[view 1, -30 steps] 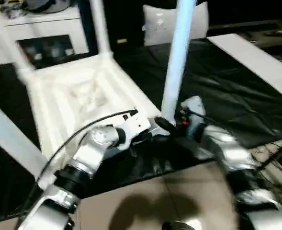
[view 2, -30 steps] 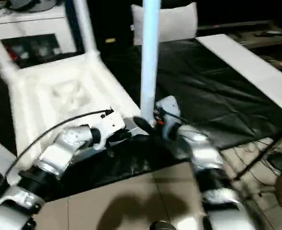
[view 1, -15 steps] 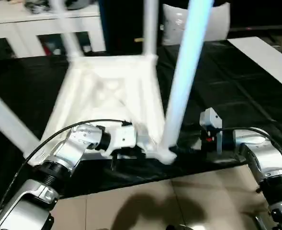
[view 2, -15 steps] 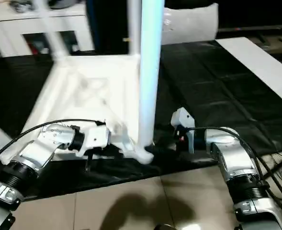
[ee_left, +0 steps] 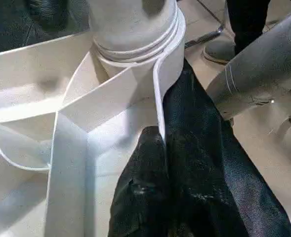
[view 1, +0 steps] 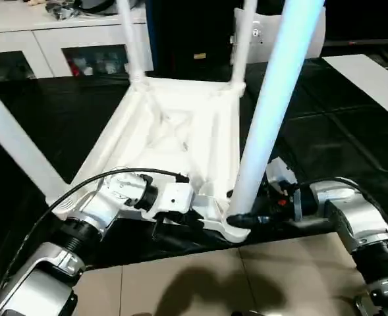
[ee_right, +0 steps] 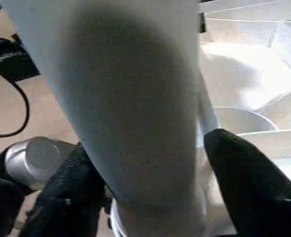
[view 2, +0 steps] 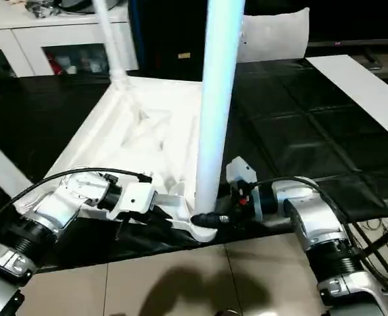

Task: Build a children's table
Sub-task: Rotate leg to tighten

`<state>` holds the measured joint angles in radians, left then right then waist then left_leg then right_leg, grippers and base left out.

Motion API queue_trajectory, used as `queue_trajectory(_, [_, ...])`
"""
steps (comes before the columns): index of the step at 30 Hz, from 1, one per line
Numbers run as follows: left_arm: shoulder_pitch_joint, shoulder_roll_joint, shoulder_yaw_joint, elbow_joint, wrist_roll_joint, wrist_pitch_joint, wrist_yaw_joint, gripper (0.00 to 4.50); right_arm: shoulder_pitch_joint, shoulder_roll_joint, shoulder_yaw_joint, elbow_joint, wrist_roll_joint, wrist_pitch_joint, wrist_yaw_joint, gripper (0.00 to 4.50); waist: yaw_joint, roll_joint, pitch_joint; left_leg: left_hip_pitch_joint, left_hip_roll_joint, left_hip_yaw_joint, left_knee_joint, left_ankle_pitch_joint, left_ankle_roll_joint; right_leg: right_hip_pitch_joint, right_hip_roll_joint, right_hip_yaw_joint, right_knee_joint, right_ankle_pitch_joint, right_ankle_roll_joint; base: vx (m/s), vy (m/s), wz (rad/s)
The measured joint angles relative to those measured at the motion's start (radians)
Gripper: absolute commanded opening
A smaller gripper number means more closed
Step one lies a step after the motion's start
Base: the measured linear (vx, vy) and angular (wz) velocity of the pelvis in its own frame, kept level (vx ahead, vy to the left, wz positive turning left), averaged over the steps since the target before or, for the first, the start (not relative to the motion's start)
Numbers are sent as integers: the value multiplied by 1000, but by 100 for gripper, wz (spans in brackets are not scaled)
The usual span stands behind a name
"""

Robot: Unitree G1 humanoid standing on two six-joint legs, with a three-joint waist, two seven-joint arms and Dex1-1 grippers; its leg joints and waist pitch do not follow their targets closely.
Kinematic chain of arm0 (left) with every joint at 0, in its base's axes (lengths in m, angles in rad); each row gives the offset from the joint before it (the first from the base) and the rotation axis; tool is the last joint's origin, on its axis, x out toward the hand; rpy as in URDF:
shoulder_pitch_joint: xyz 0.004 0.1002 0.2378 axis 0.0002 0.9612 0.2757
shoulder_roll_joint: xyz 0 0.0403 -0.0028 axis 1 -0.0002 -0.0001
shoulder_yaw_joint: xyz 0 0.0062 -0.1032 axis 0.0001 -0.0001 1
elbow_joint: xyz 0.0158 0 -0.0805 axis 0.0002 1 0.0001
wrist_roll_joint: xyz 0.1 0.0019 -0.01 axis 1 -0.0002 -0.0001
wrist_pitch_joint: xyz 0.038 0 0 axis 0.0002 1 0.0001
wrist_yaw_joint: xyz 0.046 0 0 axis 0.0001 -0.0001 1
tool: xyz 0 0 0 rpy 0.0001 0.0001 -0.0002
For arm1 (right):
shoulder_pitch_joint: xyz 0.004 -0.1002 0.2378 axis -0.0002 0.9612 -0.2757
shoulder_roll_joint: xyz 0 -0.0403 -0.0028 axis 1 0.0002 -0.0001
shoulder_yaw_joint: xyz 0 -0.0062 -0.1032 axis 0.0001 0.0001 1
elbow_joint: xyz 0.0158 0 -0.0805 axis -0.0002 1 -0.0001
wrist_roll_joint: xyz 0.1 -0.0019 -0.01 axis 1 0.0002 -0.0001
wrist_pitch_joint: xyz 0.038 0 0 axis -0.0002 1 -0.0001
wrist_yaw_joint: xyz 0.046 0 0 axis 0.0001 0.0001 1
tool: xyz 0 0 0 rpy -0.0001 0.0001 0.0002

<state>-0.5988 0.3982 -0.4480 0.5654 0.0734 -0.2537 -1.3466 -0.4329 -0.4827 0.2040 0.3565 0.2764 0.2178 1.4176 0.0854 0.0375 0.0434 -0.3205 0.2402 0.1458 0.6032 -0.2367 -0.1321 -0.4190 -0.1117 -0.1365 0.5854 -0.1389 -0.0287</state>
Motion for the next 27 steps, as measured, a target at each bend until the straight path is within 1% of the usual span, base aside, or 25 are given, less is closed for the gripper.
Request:
queue_trajectory(2, [0,-1,-1,2,0,-1,0,0,0,0,0,0,2,12,7,280,2,0,0,0,0,0,0,0,0,0,0,0,0,0,0,0,0,0])
queue_trajectory(5, [-1,-2,0,3,-3,2,-1,0,0,0,1,-1,5,30,20,269,2,0,0,0,0,1,0,0,0,0,0,1,0,0,0,0,0,0])
queue_trajectory(6, [0,-4,2,3,-12,20,-2,0,0,0,1,-6,13,48,20,245,2,0,0,1,0,1,0,0,0,0,0,1,0,0,0,0,0,0])
queue_trajectory(8, [3,-6,6,1,-22,44,-7,0,0,0,0,-13,17,65,19,237,3,0,0,1,0,1,0,0,0,0,0,1,0,0,0,0,0,0])
queue_trajectory(10, [11,-17,15,-13,-33,93,-10,0,9,-4,0,-36,16,75,6,232,3,0,0,1,0,2,0,0,0,0,0,2,1,0,0,0,0,0])
queue_trajectory(11, [15,-20,21,-23,-36,121,-4,0,13,-3,-1,-42,16,79,-1,221,2,0,0,2,0,2,-1,0,0,0,0,3,1,0,0,0,0,0])
queue_trajectory(13, [29,-27,40,-49,-39,180,17,0,16,9,-4,-48,14,86,-31,220,1,0,0,4,0,4,-1,0,0,0,0,5,2,0,0,0,0,0])
queue_trajectory(14, [37,-33,50,-56,-38,204,39,0,16,14,-11,-48,10,88,-55,219,-1,0,-1,6,-1,6,0,0,-1,0,1,8,3,0,2,0,0,0])
queue_trajectory(15, [45,-44,65,-67,-32,245,85,0,16,39,-27,-35,-6,86,-110,217,-6,-1,-1,7,-2,6,0,-2,-6,0,2,12,5,-4,7,0,0,0])
queue_trajectory(16, [47,-53,76,-70,-25,271,119,0,13,59,-40,-25,-18,84,-159,216,-13,-1,-1,8,-2,6,1,-2,-8,0,2,14,7,-3,8,0,0,0])
queue_trajectory(18, [48,-73,89,-73,-13,313,184,0,-2,92,-60,4,-40,80,-254,213,-38,-1,-2,8,-3,6,1,-1,-9,-1,2,14,7,-4,9,0,0,0])
queue_trajectory(20, [64,-123,120,-85,10,381,296,0,-45,159,-89,78,-81,57,-394,211,-66,-3,-2,8,-3,6,4,-1,-9,-2,3,14,7,-4,9,0,0,0])
queue_trajectory(21, [65,-140,132,-92,17,412,351,0,-68,182,-94,110,-98,52,-466,209,-80,-3,-2,7,-3,4,5,-1,-9,-2,3,12,5,-3,9,0,0,0])
queue_trajectory(22, [65,-156,138,-92,22,434,387,0,-83,204,-103,131,-111,48,-517,205,-89,-3,-3,7,-3,3,5,-1,-9,-2,4,11,4,-3,9,0,0,0])
queue_trajectory(23, [68,-168,141,-94,22,451,416,0,-93,220,-109,148,-119,43,-562,203,-97,-3,-3,6,-3,1,6,-1,-9,-1,4,9,1,-3,9,0,0,0])
queue_trajectory(24, [72,-192,154,-97,32,474,469,0,-116,255,-120,182,-130,38,-639,202,-109,-3,-3,5,-3,0,5,-1,-9,-1,5,7,-3,-3,9,0,0,0])
queue_trajectory(26, [73,-230,174,-103,56,521,557,0,-161,321,-141,245,-144,36,-788,202,-124,-3,-3,3,-3,-3,5,-1,-9,0,4,0,-11,-3,9,0,0,0])
queue_trajectory(27, [72,-250,181,-106,65,545,605,0,-183,354,-155,277,-152,36,-868,202,-135,-3,-3,1,-2,-5,7,-1,-9,2,1,-9,-15,-3,9,0,0,0])
